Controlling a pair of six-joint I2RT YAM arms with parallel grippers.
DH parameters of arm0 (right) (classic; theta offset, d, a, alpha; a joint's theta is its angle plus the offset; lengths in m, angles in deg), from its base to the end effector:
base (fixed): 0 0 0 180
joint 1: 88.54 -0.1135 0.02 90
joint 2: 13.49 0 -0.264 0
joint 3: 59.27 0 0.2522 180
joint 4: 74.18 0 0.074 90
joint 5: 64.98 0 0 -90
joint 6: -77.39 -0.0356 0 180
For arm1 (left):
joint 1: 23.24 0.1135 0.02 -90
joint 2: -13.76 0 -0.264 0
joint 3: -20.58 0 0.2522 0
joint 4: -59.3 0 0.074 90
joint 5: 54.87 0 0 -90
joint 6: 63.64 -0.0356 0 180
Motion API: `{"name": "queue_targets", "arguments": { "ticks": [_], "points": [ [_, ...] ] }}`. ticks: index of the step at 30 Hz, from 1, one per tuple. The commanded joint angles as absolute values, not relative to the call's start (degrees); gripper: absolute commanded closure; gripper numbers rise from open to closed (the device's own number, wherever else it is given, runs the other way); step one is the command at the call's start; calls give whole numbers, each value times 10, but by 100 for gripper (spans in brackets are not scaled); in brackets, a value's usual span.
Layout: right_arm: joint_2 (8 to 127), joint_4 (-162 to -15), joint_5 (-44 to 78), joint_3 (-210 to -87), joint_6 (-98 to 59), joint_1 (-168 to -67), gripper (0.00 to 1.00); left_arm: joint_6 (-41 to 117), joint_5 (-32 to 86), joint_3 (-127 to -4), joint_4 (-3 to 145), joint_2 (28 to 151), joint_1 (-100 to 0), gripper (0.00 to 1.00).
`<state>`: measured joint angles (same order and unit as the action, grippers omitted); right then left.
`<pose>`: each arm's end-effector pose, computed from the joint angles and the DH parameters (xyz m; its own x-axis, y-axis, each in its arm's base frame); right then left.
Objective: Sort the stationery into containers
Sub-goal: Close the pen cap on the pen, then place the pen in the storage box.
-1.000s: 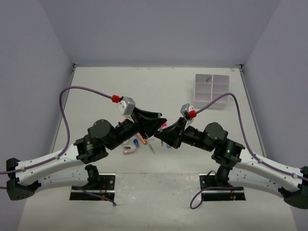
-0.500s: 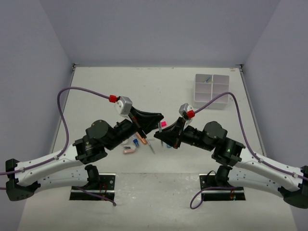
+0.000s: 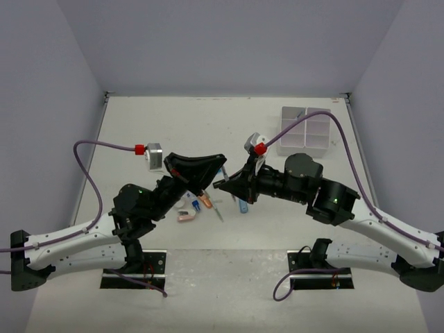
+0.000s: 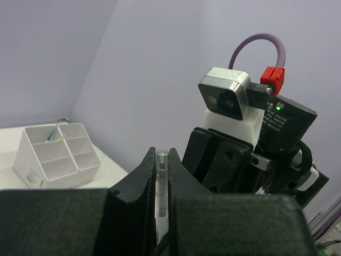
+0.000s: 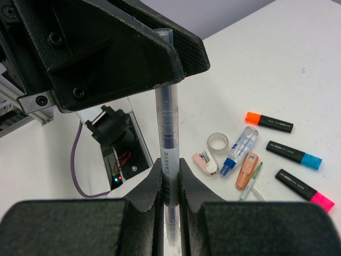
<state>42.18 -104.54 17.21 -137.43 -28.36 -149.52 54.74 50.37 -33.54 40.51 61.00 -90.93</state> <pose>0.0988 0.1881 0.4130 -0.3168 -0.0167 -0.9483 -0.8786 0.3818 0.2868 0.0803 -0.1711 0.3845 -0.2368 -0.6309 -0.7389 0.7844 0.3246 -0.5286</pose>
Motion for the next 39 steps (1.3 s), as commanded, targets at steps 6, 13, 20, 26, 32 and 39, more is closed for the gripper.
{"name": "queue_targets", "arguments": {
  "ticks": [6, 13, 20, 26, 32, 39],
  "points": [
    [433, -919, 204, -1471, -269, -1438, 100, 552, 442, -312, 545, 641, -970, 100],
    [452, -843, 140, -1319, -322, -1438, 100, 440, 427, -499, 679, 692, -969, 100],
    [441, -824, 161, -1268, -360, -1392, 100, 437, 494, -565, 711, 725, -969, 84],
    [417, -831, 274, -1207, -399, -1289, 100, 563, 804, -626, 890, 717, -968, 0],
    [455, -842, 426, -1236, -440, -1125, 100, 756, 991, -646, 1105, 678, -965, 0],
    [670, -821, 502, -1387, -467, -989, 100, 820, 943, -490, 1131, 655, -964, 0]
  ]
}}
